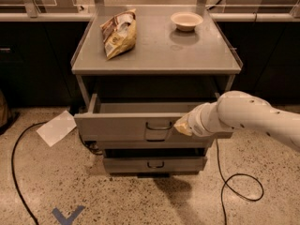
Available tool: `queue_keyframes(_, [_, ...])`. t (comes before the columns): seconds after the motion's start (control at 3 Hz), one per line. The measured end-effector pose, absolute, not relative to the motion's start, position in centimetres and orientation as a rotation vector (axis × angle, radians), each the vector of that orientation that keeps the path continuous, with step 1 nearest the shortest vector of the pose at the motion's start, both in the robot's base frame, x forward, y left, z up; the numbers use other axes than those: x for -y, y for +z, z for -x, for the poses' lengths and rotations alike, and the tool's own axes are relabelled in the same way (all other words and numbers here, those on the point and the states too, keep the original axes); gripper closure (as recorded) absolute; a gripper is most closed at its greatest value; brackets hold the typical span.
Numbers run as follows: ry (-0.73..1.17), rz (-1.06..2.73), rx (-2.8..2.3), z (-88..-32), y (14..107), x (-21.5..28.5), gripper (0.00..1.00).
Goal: Close top drawer
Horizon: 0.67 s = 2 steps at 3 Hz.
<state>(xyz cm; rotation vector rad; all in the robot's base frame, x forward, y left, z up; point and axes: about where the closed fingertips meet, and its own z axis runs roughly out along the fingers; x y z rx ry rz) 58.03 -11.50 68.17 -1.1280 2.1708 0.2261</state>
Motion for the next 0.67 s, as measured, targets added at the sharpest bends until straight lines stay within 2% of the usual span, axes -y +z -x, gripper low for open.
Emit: queue_keyframes(0.67, [0.208,1.063,-2.143,-62.2,68.1,11.1,1.00])
